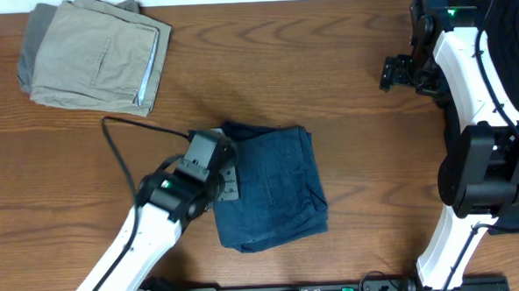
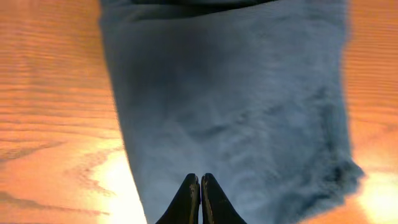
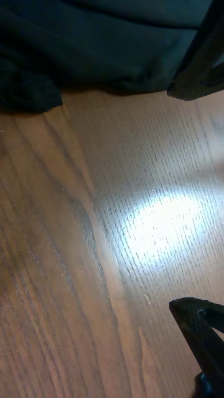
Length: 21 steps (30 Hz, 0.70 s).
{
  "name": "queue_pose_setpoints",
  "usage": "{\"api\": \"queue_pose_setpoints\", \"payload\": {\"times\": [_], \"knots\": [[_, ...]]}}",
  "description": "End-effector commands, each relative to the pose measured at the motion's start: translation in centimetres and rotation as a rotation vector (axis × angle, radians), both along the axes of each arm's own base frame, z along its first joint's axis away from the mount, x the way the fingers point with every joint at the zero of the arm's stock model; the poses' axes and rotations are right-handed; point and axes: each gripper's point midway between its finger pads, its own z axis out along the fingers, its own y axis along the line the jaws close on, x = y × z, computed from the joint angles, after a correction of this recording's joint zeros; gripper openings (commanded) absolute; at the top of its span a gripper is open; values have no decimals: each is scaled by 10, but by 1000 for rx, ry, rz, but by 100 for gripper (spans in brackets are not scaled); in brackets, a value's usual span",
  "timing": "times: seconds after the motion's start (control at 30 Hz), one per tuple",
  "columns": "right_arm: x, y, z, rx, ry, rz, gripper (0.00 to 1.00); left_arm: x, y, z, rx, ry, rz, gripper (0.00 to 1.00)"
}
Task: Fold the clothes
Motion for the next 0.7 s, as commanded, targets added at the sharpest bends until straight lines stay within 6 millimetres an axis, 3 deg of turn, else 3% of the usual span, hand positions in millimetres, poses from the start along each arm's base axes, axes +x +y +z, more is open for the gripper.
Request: {"api": "queue_pose_setpoints", "payload": {"times": [0.0, 0.23, 0.37, 0.5, 0.67], "knots": [[1, -3, 2, -17, -4, 1, 99, 7, 15, -27, 100, 68, 29, 6], [1, -3, 2, -17, -4, 1, 99, 17, 27, -92, 180, 233, 80, 6], [1, -3, 2, -17, -4, 1, 99, 27, 32, -111, 184, 252, 109, 6], [1, -3, 2, -17, -4, 2, 99, 31, 33, -101, 167, 231, 121, 6], [1, -3, 2, -17, -4, 2, 99, 47, 26, -48, 107, 95, 117, 7]]}}
